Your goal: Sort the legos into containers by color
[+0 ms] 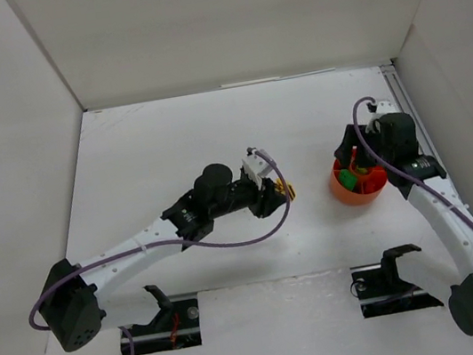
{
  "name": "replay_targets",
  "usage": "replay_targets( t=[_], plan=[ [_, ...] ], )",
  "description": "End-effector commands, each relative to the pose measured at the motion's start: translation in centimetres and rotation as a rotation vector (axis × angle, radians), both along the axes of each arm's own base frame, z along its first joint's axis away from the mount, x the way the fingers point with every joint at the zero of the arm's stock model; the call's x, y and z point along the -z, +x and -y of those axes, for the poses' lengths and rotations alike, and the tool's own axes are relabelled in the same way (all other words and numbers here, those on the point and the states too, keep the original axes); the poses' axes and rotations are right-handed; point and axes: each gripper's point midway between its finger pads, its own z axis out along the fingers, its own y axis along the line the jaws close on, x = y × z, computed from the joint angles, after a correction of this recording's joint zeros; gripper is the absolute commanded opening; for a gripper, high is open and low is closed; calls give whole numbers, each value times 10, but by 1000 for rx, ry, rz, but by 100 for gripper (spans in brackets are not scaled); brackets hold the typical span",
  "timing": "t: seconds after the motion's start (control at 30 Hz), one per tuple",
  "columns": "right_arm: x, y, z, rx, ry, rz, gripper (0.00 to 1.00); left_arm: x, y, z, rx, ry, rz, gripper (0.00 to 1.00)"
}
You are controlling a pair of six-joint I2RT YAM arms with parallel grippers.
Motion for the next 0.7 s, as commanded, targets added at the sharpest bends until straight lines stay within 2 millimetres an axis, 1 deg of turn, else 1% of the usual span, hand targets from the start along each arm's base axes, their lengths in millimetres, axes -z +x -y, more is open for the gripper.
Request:
replay_targets(
  t=[0.0,0.03,0.07,0.1,0.13,0.17,0.2,0.23,0.27,0.3,0.33,0.37,0.4,0.43,0.47,0.5,0.53,0.57,0.6,0.63,0.67],
  plan=[
    [-73,-14,-88,-684,65,327,74,-40,-25,15,262,-89,242,3],
    [-79,-22,-98,-781,81,354,74,-40,-23,12,272,-75,255,0],
    [-80,-32,-108,-893,86,386,74,-40,-25,14,294,-72,260,0],
    [-89,-56,-124,-1060,157,427,74,-44,-28,14,327,-78,265,0],
    [-94,-61,-128,-1109,162,460,74,-50,-27,14,342,-86,286,0],
    [-97,-70,-134,-1174,178,482,74,-48,-33,14,375,-84,288,0],
    [-104,-79,-139,-1238,194,515,74,-49,-38,13,421,-95,291,0],
    [-106,-90,-145,-1300,216,527,74,-49,-41,13,436,-97,298,0],
    [-115,-99,-152,-1348,198,564,74,-52,-40,13,438,-96,310,0],
    [-118,-109,-155,-1384,171,587,74,-54,-42,11,449,-98,323,0],
    [-118,-108,-156,-1371,130,591,74,-54,-44,11,457,-100,322,0],
    [-121,-116,-162,-1404,117,606,74,-56,-44,11,461,-93,333,0],
    [-124,-124,-165,-1420,102,627,74,-61,-46,11,475,-100,334,0],
    [-126,-130,-168,-1440,103,638,75,-64,-49,11,498,-104,347,0],
    [-128,-133,-171,-1460,103,653,75,-61,-50,13,511,-100,348,0],
    [-126,-140,-176,-1486,99,662,76,-66,-51,13,521,-106,351,0],
    [-125,-141,-178,-1488,94,659,76,-68,-48,13,520,-109,352,0],
    [-128,-138,-179,-1470,70,666,76,-67,-52,13,546,-108,350,0],
    [-129,-140,-183,-1473,62,660,78,-71,-51,13,547,-112,366,0],
    [-128,-138,-183,-1470,41,646,78,-68,-54,12,558,-107,352,0],
    [-126,-138,-184,-1472,33,640,80,-72,-53,13,559,-111,369,0]
  ],
)
